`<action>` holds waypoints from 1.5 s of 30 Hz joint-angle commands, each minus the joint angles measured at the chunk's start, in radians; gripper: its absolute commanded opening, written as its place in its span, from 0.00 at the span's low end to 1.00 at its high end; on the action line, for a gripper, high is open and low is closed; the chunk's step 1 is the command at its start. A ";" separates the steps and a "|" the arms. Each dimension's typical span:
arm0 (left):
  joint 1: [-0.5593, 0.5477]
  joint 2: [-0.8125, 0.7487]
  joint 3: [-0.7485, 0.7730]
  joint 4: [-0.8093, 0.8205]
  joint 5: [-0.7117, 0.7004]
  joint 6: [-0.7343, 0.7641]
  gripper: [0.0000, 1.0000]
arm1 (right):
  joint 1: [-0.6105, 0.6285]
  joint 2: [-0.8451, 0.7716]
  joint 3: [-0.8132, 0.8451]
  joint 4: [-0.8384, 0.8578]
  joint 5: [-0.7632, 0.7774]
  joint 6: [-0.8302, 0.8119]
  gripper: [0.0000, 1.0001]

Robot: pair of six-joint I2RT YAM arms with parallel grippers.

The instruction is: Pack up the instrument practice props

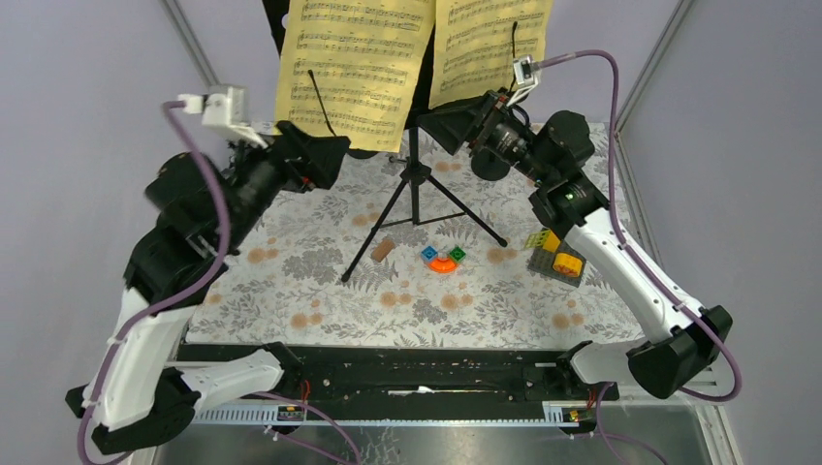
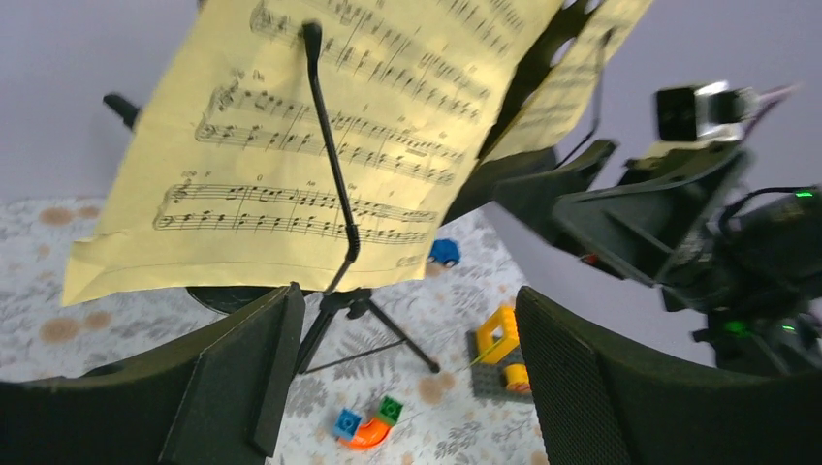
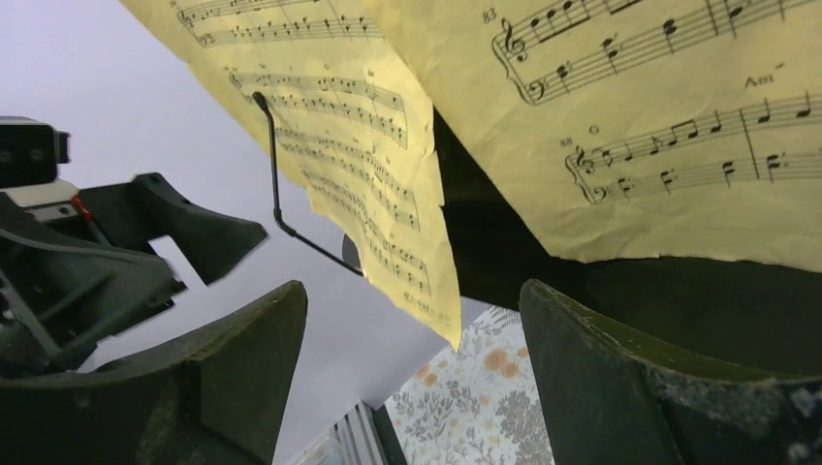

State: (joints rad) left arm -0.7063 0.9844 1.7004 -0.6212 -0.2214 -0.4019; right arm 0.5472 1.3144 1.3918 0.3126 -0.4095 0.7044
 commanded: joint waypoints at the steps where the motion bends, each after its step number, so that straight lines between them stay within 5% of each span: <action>1: -0.001 0.058 0.009 -0.003 -0.088 -0.023 0.82 | 0.019 0.008 0.059 0.115 0.086 0.006 0.86; 26: 0.000 0.103 -0.009 0.112 -0.177 -0.029 0.76 | 0.055 0.229 0.222 0.258 0.006 0.130 0.69; 36: -0.001 0.102 -0.025 0.129 -0.189 -0.008 0.75 | 0.083 0.266 0.296 0.240 0.008 0.085 0.54; 45: -0.001 0.103 -0.036 0.154 -0.212 0.003 0.75 | 0.106 0.284 0.405 0.143 0.007 -0.036 0.29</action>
State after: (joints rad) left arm -0.7063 1.0893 1.6749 -0.5362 -0.4088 -0.4171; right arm 0.6334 1.5970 1.7134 0.4702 -0.3870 0.7486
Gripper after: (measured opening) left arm 0.749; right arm 0.344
